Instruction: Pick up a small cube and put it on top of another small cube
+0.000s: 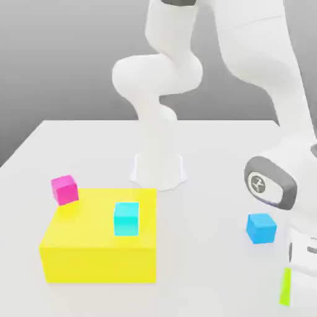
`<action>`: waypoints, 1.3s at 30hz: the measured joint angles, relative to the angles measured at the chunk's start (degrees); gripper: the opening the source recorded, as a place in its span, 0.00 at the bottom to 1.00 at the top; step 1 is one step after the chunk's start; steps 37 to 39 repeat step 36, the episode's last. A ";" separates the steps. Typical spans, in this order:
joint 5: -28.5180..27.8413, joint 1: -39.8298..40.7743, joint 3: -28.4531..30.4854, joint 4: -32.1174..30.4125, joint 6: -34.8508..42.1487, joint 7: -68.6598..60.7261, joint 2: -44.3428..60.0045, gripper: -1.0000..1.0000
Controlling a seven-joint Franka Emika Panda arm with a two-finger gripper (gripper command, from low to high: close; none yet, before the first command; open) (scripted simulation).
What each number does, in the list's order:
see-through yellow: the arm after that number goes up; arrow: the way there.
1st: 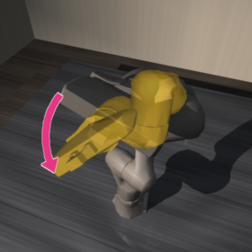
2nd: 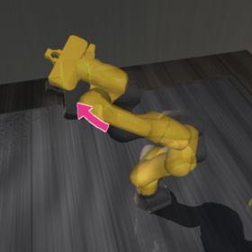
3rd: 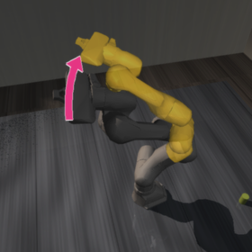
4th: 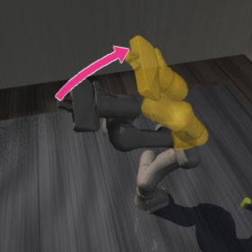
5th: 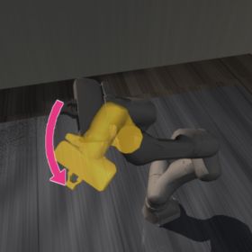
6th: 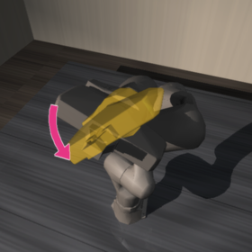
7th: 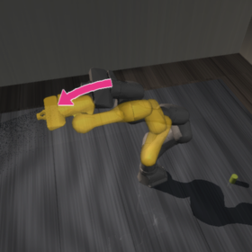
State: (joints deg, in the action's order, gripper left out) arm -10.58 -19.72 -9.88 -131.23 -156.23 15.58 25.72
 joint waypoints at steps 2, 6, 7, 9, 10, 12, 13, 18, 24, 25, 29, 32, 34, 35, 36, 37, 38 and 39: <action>1.53 0.86 -1.15 -0.85 3.00 -1.12 -3.88 0.00; 3.50 4.98 3.38 -5.01 6.89 3.47 -12.24 0.00; 3.69 6.16 4.89 -6.18 7.70 5.18 -14.29 0.00; 3.75 8.56 7.93 -8.52 9.32 8.85 -18.32 0.00; 3.64 10.58 9.42 -9.70 10.14 10.82 -20.35 0.00; 3.15 16.14 11.70 -12.18 11.93 15.21 -24.67 0.00; 2.90 18.61 12.59 -13.40 12.79 17.36 -26.77 0.00; 1.84 26.55 16.51 -19.41 17.07 27.84 -37.22 0.00; 0.92 38.78 21.40 -26.63 22.13 40.19 -49.75 0.00; 0.90 41.02 22.06 -27.84 22.98 42.15 -51.85 0.00; 0.93 47.32 24.15 -32.04 22.42 47.51 -55.58 0.00; 0.85 47.76 24.95 -34.16 15.74 47.75 -51.00 0.00; 0.78 47.78 25.32 -35.24 11.81 47.69 -48.13 1.00; 0.79 47.78 25.32 -35.24 11.81 47.69 -48.13 1.00; 0.79 47.78 25.32 -35.24 11.81 47.69 -48.13 1.00; 0.79 47.78 25.32 -35.24 11.81 47.69 -48.13 1.00; 0.79 47.78 25.32 -35.24 11.81 47.69 -48.13 1.00; 0.79 47.78 25.32 -35.24 11.81 47.69 -48.13 1.00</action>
